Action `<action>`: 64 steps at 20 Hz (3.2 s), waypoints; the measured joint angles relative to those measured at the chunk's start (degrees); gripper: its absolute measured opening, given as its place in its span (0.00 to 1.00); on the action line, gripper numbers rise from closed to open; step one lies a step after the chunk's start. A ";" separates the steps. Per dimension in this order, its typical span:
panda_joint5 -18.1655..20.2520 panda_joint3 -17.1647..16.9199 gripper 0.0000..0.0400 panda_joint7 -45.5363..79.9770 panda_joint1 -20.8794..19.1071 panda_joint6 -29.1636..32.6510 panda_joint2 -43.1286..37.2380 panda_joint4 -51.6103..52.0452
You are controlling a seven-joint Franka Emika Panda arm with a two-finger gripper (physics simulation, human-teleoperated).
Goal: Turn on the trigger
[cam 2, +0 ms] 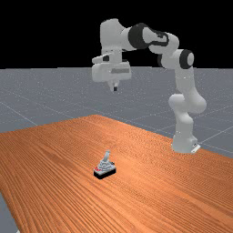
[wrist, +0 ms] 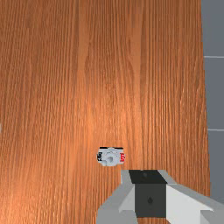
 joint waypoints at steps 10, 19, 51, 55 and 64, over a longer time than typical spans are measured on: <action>-2.58 -0.14 0.00 0.58 1.04 16.53 -4.33 -15.73; -4.91 -1.30 0.00 11.18 2.30 31.93 -1.38 -28.00; -4.97 -0.37 0.00 12.64 3.23 40.63 -8.03 -46.15; -4.89 -0.35 0.00 11.36 3.22 43.69 -5.95 -47.35; -8.39 -0.45 0.00 11.60 3.54 45.64 -7.77 -53.25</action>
